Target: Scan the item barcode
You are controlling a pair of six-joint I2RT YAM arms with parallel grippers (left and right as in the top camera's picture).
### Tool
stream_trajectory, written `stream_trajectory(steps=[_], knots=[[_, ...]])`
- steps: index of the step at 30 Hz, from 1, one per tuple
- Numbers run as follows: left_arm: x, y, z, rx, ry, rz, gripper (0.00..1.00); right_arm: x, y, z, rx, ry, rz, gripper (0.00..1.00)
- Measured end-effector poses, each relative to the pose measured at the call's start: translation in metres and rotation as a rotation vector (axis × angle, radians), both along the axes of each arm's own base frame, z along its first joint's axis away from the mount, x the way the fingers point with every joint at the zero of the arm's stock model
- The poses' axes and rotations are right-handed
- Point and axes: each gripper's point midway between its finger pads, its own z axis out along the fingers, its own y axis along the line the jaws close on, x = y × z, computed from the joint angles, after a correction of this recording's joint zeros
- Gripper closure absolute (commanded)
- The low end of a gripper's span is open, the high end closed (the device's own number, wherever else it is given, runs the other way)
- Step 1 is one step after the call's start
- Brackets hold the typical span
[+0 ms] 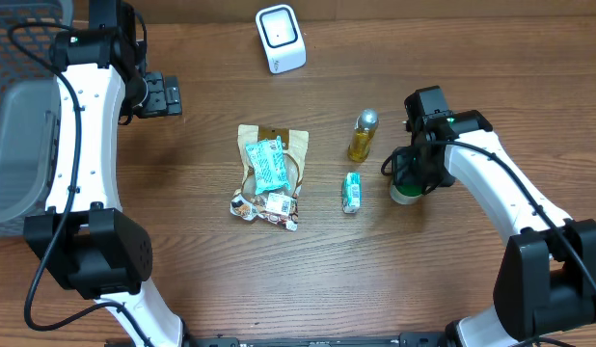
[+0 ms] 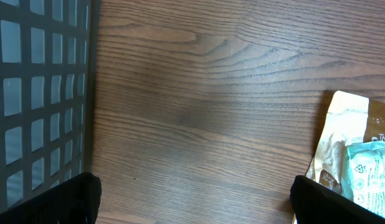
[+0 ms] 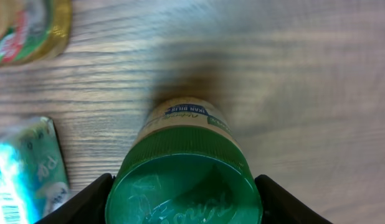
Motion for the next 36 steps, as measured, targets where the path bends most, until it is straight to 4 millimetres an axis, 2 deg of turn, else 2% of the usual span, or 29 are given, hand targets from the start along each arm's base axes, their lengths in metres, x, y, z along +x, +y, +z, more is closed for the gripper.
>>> stream_trajectory(steps=[3, 7, 12, 18, 23, 32, 36], knots=[[0.000, 0.000, 0.000, 0.000, 0.000, 0.000, 0.01, -0.010, 0.011, -0.001, 0.092, 0.046, -0.187, 0.00], [0.000, 0.000, 0.000, 0.000, 0.000, 0.000, 0.01, -0.016, 0.030, -0.001, 0.203, 0.094, -0.277, 0.00], [0.000, 0.000, 0.000, 0.000, 0.000, 0.000, 0.00, -0.026, 0.025, 0.001, 0.195, 0.139, -0.272, 0.00], [0.000, 0.000, 0.000, 0.000, 0.000, 0.000, 0.00, -0.002, 0.019, 0.016, 0.192, 0.044, -0.024, 0.00], [0.000, 0.000, 0.000, 0.000, 0.000, 0.000, 0.00, 0.006, 0.017, 0.016, 0.162, 0.002, 0.144, 0.01], [0.000, 0.000, 0.000, 0.000, 0.000, 0.000, 0.00, 0.007, 0.016, 0.015, 0.145, -0.008, 0.242, 0.03], [0.000, 0.000, 0.000, 0.000, 0.000, 0.000, 0.00, 0.002, 0.015, 0.009, 0.142, 0.011, 0.250, 0.07]])
